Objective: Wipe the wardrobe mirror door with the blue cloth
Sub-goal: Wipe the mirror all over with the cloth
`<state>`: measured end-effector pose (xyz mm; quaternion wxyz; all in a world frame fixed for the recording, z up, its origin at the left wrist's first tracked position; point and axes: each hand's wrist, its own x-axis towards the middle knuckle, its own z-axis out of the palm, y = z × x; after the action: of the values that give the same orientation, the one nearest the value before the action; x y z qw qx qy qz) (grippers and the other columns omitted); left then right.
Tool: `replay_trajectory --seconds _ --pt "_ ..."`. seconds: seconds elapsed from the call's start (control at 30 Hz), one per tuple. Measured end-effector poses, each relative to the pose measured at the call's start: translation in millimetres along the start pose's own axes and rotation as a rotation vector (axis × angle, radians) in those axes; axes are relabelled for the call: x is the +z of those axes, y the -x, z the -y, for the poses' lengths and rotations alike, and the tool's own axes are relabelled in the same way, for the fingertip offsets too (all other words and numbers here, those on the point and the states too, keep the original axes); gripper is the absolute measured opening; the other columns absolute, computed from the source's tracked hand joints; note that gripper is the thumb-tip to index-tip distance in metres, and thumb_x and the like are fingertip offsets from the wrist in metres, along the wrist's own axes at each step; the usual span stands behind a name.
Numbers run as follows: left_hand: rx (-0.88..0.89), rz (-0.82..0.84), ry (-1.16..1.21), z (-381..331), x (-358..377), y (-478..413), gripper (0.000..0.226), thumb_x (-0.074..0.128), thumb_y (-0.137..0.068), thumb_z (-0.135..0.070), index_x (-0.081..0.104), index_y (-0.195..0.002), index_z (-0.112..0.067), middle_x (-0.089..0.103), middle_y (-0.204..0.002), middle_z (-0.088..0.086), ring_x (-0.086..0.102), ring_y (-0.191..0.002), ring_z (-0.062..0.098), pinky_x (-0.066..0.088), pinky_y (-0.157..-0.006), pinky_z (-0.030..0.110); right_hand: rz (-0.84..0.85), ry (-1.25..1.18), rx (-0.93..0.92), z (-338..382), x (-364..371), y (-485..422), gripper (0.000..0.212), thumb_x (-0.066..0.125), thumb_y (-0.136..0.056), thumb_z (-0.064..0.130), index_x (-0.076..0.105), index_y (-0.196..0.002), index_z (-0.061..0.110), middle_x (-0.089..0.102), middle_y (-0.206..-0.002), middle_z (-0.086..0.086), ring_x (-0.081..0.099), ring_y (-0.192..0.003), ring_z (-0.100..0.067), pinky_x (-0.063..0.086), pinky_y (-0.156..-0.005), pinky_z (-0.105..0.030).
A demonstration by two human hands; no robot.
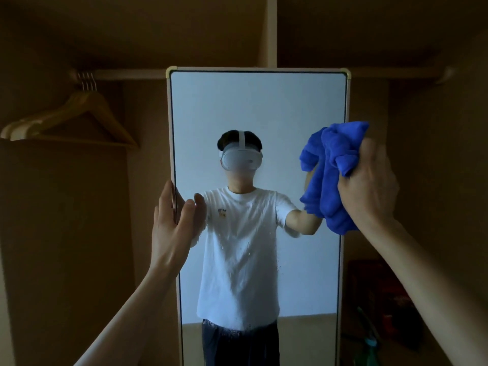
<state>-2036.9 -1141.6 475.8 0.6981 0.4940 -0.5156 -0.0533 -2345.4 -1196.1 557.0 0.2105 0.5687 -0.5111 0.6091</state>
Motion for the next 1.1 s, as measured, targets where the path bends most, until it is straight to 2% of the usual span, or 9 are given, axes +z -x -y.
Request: replay_trajectory --seconds 0.1,0.23,0.3,0.37,0.47,0.57,0.7,0.83,1.1 --pt "-0.004 0.032 0.03 6 -5 7 0.072 0.048 -0.09 -0.061 0.023 -0.156 -0.049 0.036 -0.16 -0.01 0.043 -0.142 0.02 0.041 -0.113 0.047 -0.024 -0.013 -0.162 12 5 9 0.057 0.032 -0.079 0.029 0.044 -0.131 0.01 0.056 -0.122 -0.014 0.058 -0.099 -0.043 0.044 -0.077 -0.04" --pt "-0.021 0.073 0.053 10 -10 11 0.07 0.049 -0.091 -0.053 0.025 -0.156 -0.047 0.039 -0.156 -0.014 0.051 -0.125 0.003 0.044 -0.087 0.015 0.056 0.05 -0.305 39 10 20 0.044 0.047 -0.081 0.021 0.05 -0.124 0.011 0.059 -0.108 -0.014 0.059 -0.092 -0.036 0.046 -0.07 -0.038" --pt "-0.02 0.094 0.072 8 -13 13 0.068 0.052 -0.094 -0.045 0.027 -0.156 -0.045 0.047 -0.14 -0.022 0.055 -0.104 -0.017 0.042 -0.07 0.002 0.033 0.148 -0.386 53 14 24 0.035 0.06 -0.087 0.021 0.054 -0.12 0.011 0.058 -0.096 -0.012 0.058 -0.083 -0.033 0.039 -0.062 -0.036" --pt "-0.021 0.115 0.115 7 -16 15 0.07 0.051 -0.089 -0.041 0.029 -0.156 -0.042 0.05 -0.118 -0.039 0.053 -0.092 -0.031 0.043 -0.066 -0.002 0.063 0.166 -0.473 68 19 30 0.041 0.068 -0.085 0.015 0.056 -0.124 0.011 0.059 -0.098 -0.01 0.055 -0.083 -0.033 0.042 -0.062 -0.039" --pt "-0.039 0.149 0.159 9 -21 16 0.07 0.048 -0.085 -0.035 0.034 -0.154 -0.039 0.058 -0.105 -0.048 0.053 -0.092 -0.033 0.044 -0.069 -0.003 0.134 0.195 -0.604 95 26 37 0.046 0.068 -0.079 0.007 0.058 -0.124 0.013 0.061 -0.101 -0.008 0.054 -0.084 -0.033 0.043 -0.066 -0.043" --pt "-0.085 0.172 0.197 9 -26 15 0.072 0.043 -0.086 -0.035 0.033 -0.158 -0.033 0.054 -0.133 -0.021 0.056 -0.094 -0.029 0.047 -0.076 0.003 0.194 0.217 -0.768 125 32 44 0.056 0.072 -0.075 0.007 0.058 -0.128 0.017 0.062 -0.109 -0.006 0.055 -0.092 -0.031 0.039 -0.072 -0.04" --pt "-0.144 0.209 0.268 14 -33 13 0.048 0.034 -0.109 -0.029 0.035 -0.157 -0.031 0.059 -0.145 0.001 0.063 -0.122 0.006 0.046 -0.112 0.037 0.254 0.152 -0.903 163 41 61 0.046 0.063 -0.081 0.007 0.056 -0.125 0.017 0.06 -0.112 -0.006 0.052 -0.102 -0.032 0.038 -0.079 -0.043" --pt "-0.141 0.214 0.254 15 -36 11 0.049 0.023 -0.11 -0.05 0.041 -0.153 -0.037 0.062 -0.141 0.002 0.06 -0.128 0.016 0.046 -0.112 0.045 0.266 0.122 -0.923 177 52 75 0.041 0.059 -0.084 0.007 0.056 -0.123 0.016 0.059 -0.11 -0.006 0.051 -0.1 -0.031 0.038 -0.079 -0.042" --pt "-0.213 0.192 0.332 26 -35 9 0.063 0.011 -0.106 -0.057 0.057 -0.138 -0.028 0.069 -0.13 0.003 0.064 -0.122 0.019 0.047 -0.111 0.045 0.258 0.106 -0.96 164 68 106 0.041 0.061 -0.085 0.008 0.058 -0.125 0.018 0.063 -0.112 -0.005 0.054 -0.101 -0.03 0.042 -0.085 -0.043"
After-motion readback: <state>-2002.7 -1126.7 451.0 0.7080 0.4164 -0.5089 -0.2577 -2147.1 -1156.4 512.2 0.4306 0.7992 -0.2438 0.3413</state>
